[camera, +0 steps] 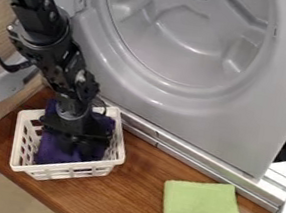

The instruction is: Removed the purple cloth from basket and placed it on the table

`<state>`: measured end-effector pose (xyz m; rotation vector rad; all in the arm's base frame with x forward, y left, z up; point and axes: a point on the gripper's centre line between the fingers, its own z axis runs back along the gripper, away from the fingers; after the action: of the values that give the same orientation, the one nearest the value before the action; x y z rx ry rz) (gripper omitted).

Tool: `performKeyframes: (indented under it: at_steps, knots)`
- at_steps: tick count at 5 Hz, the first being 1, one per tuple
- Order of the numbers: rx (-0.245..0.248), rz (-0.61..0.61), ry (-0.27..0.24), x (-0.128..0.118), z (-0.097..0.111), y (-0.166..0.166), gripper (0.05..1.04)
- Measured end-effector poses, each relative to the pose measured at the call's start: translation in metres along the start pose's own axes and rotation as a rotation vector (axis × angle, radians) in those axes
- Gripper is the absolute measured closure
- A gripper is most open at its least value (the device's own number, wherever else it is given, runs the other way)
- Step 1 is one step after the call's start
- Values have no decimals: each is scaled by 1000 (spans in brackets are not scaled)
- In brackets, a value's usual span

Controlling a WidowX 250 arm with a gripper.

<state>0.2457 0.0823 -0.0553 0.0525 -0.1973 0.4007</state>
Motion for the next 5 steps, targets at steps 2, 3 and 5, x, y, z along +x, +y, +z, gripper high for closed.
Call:
performKeyframes:
  at_steps: [2, 3, 5]
  knots:
    - [16, 12, 13, 0, 19, 3, 993]
    - [25, 65, -5, 3, 45, 3, 994]
    - [18, 111, -55, -5, 106, -32, 994]
